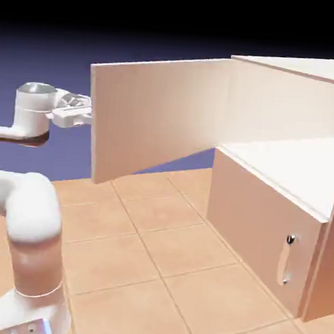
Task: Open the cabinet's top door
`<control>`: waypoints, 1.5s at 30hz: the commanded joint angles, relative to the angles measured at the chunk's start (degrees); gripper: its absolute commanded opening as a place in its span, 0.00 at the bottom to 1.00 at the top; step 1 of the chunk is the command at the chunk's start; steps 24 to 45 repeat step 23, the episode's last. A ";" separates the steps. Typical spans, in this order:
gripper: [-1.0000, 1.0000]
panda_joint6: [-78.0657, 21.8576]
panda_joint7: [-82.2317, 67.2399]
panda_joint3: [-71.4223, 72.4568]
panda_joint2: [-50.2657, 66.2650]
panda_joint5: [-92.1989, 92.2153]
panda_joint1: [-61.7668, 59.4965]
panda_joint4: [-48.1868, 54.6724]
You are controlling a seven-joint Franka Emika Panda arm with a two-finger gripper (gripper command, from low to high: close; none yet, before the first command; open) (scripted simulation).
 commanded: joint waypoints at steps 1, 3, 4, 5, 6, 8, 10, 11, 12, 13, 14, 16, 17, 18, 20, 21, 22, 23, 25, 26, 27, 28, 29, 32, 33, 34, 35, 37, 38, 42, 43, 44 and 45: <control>0.00 -1.48 -0.14 1.36 0.16 0.74 -1.82 2.10; 0.00 -4.46 -0.51 4.01 0.32 2.12 -5.48 6.26; 0.00 -5.91 -0.73 5.27 0.30 2.76 -7.31 8.33; 0.00 -7.35 -0.98 6.47 0.23 3.37 -9.14 10.41; 0.00 -8.76 -1.25 7.63 0.10 3.94 -10.97 12.48; 0.00 -11.53 -1.88 9.78 -0.30 5.00 -14.59 16.64; 0.00 -14.25 -2.59 11.73 -0.87 5.94 -18.16 20.79; 0.00 -15.59 -2.97 12.63 -1.20 6.37 -19.92 22.86; 0.00 -16.92 -3.38 13.48 -1.56 6.77 -21.66 24.94; 0.00 -18.24 -3.79 14.29 -1.95 7.14 -23.38 27.02; 0.00 -19.55 -4.23 15.05 -2.35 7.49 -25.08 29.09; 0.00 -22.14 -5.14 16.42 -3.22 8.09 -28.42 33.24; 0.00 -23.42 -5.61 17.05 -3.67 8.36 -30.05 35.32; 0.00 -24.69 -6.10 17.64 -4.12 8.60 -31.68 37.40; 0.00 -27.22 -7.10 18.72 -5.06 9.00 -34.87 41.55; 0.00 -28.47 -7.63 19.18 -5.53 9.14 -36.42 43.62; 0.00 -29.70 -8.17 19.62 -6.00 9.27 -37.97 45.70; 0.00 -30.94 -8.71 20.05 -6.48 9.38 -39.50 47.78; 0.00 -30.94 -8.71 20.05 -6.48 9.38 -39.50 47.78; 0.00 -30.94 -8.71 20.05 -6.48 9.38 -39.50 47.78; 0.00 -30.94 -8.71 20.05 -6.48 9.38 -39.50 47.78; 0.00 -30.94 -8.71 20.05 -6.48 9.38 -39.50 47.78; 0.00 -30.94 -8.71 20.05 -6.48 9.38 -39.50 47.78; 0.00 -30.94 -8.71 20.05 -6.48 9.38 -39.50 47.78; 0.00 -30.94 -8.71 20.05 -6.48 9.38 -39.50 47.78; 0.00 -30.94 -8.71 20.05 -6.48 9.38 -39.50 47.78; 0.00 -30.94 -8.71 20.05 -6.48 9.38 -39.50 47.78; 0.00 -30.94 -8.71 20.05 -6.48 9.38 -39.50 47.78; 0.00 -30.94 -8.71 20.05 -6.48 9.38 -39.50 47.78; 0.00 -30.94 -8.71 20.05 -6.48 9.38 -39.50 47.78; 0.00 -30.94 -8.71 20.05 -6.48 9.38 -39.50 47.78; 0.00 -30.94 -8.71 20.05 -6.48 9.38 -39.50 47.78; 0.00 -30.94 -8.71 20.05 -6.48 9.38 -39.50 47.78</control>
